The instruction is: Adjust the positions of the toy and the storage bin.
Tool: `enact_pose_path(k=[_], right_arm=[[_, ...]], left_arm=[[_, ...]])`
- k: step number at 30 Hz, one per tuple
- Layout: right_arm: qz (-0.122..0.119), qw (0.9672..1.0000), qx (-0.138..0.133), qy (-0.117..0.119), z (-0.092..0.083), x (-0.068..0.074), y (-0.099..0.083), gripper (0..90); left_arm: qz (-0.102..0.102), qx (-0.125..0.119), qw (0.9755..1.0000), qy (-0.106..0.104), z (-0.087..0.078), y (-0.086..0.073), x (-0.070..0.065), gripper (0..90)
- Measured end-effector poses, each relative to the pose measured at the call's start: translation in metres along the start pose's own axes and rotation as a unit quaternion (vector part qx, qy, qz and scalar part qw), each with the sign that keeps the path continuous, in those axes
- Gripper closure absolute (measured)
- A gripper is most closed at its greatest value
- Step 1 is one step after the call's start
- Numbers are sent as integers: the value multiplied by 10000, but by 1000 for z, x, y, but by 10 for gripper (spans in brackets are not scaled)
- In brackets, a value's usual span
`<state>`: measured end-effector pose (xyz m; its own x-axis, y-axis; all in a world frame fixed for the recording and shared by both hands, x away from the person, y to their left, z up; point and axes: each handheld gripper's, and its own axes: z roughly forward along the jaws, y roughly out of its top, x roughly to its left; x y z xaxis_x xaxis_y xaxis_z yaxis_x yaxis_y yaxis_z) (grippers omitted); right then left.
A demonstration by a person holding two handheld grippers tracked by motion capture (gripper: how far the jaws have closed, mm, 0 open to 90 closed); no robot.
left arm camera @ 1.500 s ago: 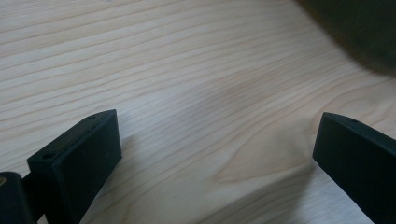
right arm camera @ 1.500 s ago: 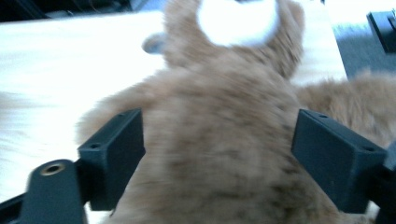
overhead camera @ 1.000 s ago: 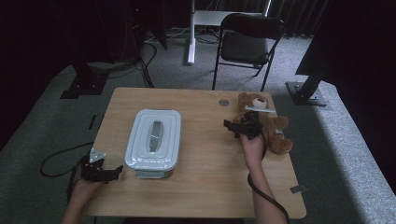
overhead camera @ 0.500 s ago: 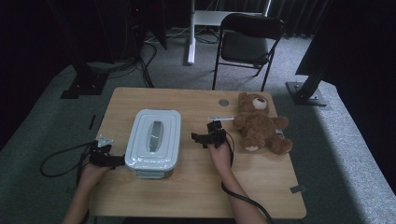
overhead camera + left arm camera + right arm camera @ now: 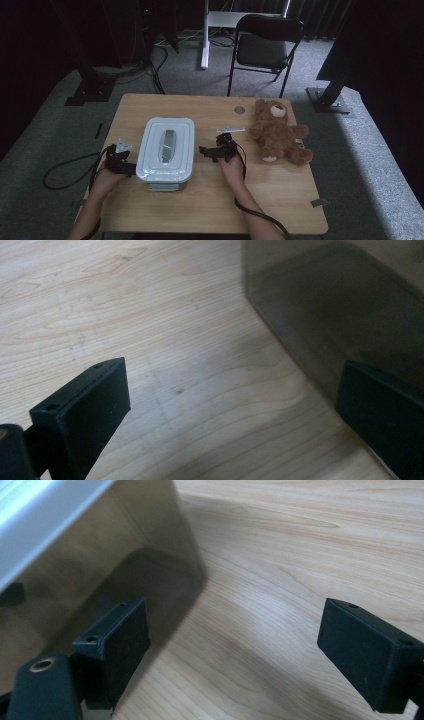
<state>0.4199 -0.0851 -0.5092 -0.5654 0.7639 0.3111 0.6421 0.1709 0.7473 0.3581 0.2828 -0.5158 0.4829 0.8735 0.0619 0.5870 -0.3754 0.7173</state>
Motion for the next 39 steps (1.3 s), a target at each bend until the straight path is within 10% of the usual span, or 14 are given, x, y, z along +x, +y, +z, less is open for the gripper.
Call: enact_pose_path(k=[22, 33, 39], right_arm=[[-261, 9974, 248, 622, -12, -22, -18, 149], [-344, 9972, 4, 667, -39, -41, -33, 179], [-783, 9960, 81, 411, -55, -40, -40, 180]], left_arm=[[31, -175, 9987, -480, 7, -3, -53, 19], [349, -130, 9962, -783, 12, 4, -85, 18], [379, -150, 9953, -877, 10, 6, -100, 18]])
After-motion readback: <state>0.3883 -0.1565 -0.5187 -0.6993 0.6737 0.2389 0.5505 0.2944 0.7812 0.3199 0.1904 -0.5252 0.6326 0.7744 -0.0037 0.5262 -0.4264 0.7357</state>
